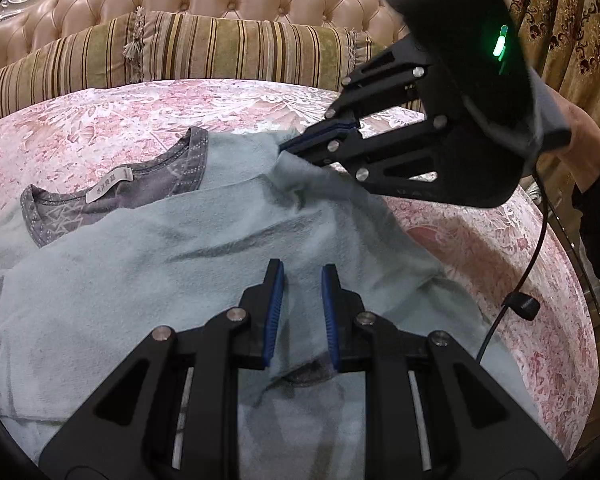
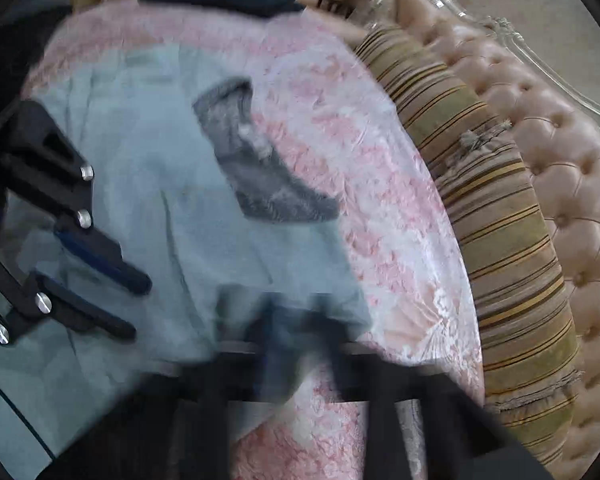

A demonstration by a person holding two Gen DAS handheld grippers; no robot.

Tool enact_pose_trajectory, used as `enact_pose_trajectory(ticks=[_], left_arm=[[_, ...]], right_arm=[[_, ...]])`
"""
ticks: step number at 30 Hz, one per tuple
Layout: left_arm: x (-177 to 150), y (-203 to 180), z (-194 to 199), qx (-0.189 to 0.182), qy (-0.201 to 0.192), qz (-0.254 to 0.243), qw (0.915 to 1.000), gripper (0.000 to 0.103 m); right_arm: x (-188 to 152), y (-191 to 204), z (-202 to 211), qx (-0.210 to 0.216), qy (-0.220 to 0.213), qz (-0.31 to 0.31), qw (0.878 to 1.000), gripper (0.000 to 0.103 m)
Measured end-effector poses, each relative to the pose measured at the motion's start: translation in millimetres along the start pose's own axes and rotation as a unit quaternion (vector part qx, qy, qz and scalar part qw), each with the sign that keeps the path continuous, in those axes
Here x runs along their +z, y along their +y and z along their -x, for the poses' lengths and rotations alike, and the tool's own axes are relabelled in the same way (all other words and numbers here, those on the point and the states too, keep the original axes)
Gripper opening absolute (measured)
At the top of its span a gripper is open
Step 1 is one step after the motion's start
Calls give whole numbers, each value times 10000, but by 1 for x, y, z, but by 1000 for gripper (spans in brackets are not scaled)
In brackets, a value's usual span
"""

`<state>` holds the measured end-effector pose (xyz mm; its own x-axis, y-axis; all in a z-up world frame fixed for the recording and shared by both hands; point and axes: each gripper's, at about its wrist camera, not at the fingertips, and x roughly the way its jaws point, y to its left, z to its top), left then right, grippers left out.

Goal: Fold clothes

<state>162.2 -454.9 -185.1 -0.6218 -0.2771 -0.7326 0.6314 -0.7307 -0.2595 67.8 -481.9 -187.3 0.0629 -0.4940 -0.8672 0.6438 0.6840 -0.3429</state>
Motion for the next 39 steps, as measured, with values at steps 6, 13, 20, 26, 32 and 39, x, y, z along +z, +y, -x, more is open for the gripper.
enact_pose_trajectory(ticks=[6,13,20,26,32,39], left_arm=[[-1,0,1,-19,-2,13,10000,21],[4,21,10,-797,128,604,9949,39],[62,54,9,-1367,429,1158,9829,39],[105,60,-54,-1449,1014,1230,9765,38],[101,44,-78,-1402,1491,972,9740,38],[100,35,-84,-1336,1734,844,9721,6]], right_arm=[[-17,-38,-2,-642,183,-831,9943,0],[-60,-76,43,-1106,-199,-3301,9372,4],[-75,21,75,-245,-806,-4272,9002,10],[-63,53,61,-104,-1068,-4477,8877,47],[-71,55,57,-125,-888,-4573,8848,47],[-59,64,77,-21,-1368,-4252,8947,47]])
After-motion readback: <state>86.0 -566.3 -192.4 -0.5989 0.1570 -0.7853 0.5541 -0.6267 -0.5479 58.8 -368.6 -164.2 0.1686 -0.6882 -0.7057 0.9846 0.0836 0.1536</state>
